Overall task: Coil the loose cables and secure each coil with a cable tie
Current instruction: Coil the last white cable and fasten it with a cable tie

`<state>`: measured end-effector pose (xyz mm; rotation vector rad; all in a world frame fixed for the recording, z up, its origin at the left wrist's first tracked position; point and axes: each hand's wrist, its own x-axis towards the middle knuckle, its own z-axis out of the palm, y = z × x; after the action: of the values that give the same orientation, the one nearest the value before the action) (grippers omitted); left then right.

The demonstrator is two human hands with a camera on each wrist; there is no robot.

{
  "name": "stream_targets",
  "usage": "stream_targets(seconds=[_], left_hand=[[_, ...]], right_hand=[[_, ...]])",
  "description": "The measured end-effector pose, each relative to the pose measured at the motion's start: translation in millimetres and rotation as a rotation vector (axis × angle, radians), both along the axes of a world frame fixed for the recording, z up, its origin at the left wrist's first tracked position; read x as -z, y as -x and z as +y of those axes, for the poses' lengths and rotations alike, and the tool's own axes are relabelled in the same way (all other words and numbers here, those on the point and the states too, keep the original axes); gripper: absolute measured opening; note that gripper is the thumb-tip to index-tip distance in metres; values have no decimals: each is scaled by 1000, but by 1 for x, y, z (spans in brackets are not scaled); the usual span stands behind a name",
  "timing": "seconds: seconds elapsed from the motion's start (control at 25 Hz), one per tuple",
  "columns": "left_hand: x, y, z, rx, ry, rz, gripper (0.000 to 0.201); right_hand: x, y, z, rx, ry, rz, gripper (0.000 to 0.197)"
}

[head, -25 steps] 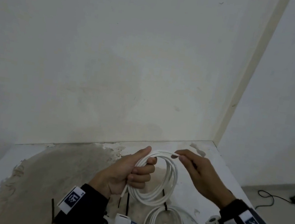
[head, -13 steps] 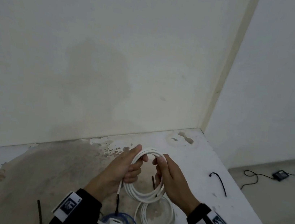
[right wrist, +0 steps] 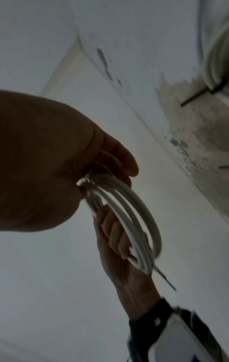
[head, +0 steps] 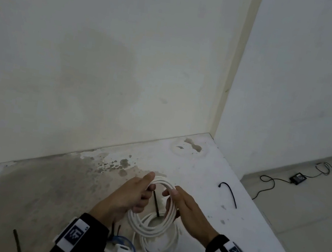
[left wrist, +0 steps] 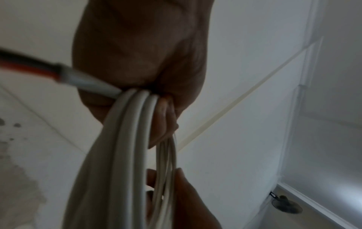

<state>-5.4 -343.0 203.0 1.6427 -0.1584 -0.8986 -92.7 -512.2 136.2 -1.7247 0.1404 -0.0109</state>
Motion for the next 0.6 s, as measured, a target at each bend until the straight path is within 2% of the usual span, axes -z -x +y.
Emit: stream_targets(seconds=[0.08, 0.12, 0.16, 0.24, 0.32, 0.4, 0.48, 0.6], left_hand=[[4, -1, -1, 25, -25, -1, 41], [8, 0, -3, 30, -33, 3, 41], [11, 1, -4, 31, -45, 10, 41], [20, 2, -8, 6, -67, 45, 42], [27, 4, -10, -41, -69, 83, 44], [38, 4, -8, -85, -62, 117, 47], [48, 1, -4, -122, -60, 169, 47], [59, -2, -1, -147, -79, 192, 46]], right_hand=[[5, -5, -40, -67, 19, 117, 36], [17, -13, -69, -56, 100, 160, 32], [32, -24, -100, -9, 229, 192, 26], [71, -52, -169, 73, 622, 291, 20], [104, -74, -220, 81, 908, 456, 33], [126, -85, -247, 13, 1023, 569, 41], [137, -89, -253, -67, 1137, 596, 41], [147, -89, -250, -35, 1292, 540, 24]])
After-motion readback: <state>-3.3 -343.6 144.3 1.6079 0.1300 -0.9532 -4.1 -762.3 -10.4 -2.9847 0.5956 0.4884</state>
